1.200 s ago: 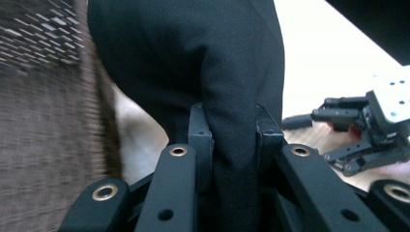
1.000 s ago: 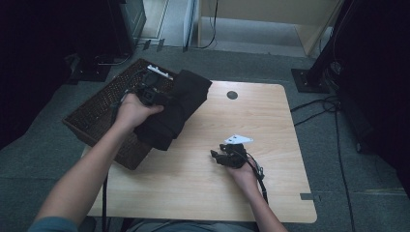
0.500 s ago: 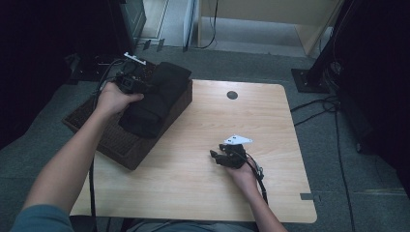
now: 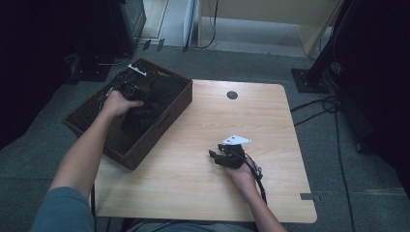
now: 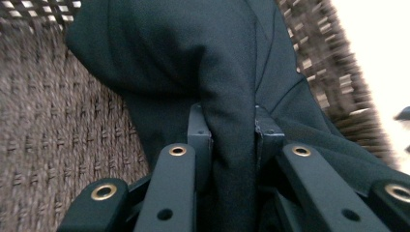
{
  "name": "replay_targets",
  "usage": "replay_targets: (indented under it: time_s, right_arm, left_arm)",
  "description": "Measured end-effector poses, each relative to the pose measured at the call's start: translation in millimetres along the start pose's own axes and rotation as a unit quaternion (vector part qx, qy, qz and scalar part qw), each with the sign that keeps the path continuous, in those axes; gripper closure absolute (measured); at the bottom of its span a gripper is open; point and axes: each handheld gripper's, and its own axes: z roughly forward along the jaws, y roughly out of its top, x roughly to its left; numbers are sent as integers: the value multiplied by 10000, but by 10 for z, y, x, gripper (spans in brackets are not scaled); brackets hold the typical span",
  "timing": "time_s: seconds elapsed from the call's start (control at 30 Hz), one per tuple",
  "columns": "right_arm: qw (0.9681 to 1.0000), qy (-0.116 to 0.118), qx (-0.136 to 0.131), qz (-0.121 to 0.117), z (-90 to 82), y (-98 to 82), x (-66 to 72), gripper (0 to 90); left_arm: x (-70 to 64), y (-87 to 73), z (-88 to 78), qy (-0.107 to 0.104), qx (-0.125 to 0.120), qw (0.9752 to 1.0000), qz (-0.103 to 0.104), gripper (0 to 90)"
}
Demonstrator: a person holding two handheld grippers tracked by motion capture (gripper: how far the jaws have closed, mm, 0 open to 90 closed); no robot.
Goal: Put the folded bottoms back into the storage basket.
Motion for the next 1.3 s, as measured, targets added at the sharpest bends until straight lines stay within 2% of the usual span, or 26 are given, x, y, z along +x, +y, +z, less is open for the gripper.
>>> replay_targets:
  time_s: [0.13,0.2,0.3,0.33,0.43,0.5,0.53,0.63,0.7,0.8,0.93,1.07,1.2,1.3]
  right_arm:
    - [10000,24,16,17,10,7,13,492]
    - [10000,36,7,-6,14,9,17,491]
    - [10000,49,18,-25,17,8,33,491]
    - [10000,50,23,-36,16,8,36,491]
    - [10000,46,12,-54,19,8,36,492]
    - [10000,55,20,-32,17,8,34,493]
    - [10000,51,21,-35,17,8,36,493]
    - [10000,48,16,-55,18,9,35,493]
    - [10000,61,16,-23,18,9,33,493]
    - [10000,64,6,-35,21,10,31,493]
    - [10000,53,12,-46,21,10,34,493]
    - [10000,52,6,-43,22,10,35,493]
    - [10000,45,14,-66,21,10,36,493]
    - [10000,49,10,-49,21,10,35,493]
  left_arm:
    - [108,-32,113,-9,-35,10000,-52,747]
    - [164,-48,141,109,-14,9999,-80,743]
    - [250,-88,148,141,-41,9994,-308,739]
    - [263,-100,143,149,-54,9994,-323,739]
    - [256,-110,152,286,-51,9993,-232,737]
    - [273,-115,160,298,-65,9993,-199,728]
    - [287,-121,166,318,-89,9992,-216,711]
    - [331,-131,178,409,-104,9982,-432,583]
    - [342,-130,156,454,-89,9978,-468,550]
    - [312,-84,62,482,-277,9973,-470,540]
    - [209,33,-55,572,-381,9973,-243,546]
    - [99,164,-114,577,-603,9965,-95,551]
    - [22,288,-21,629,-527,9966,51,551]
    - [12,323,112,727,-514,9960,29,551]
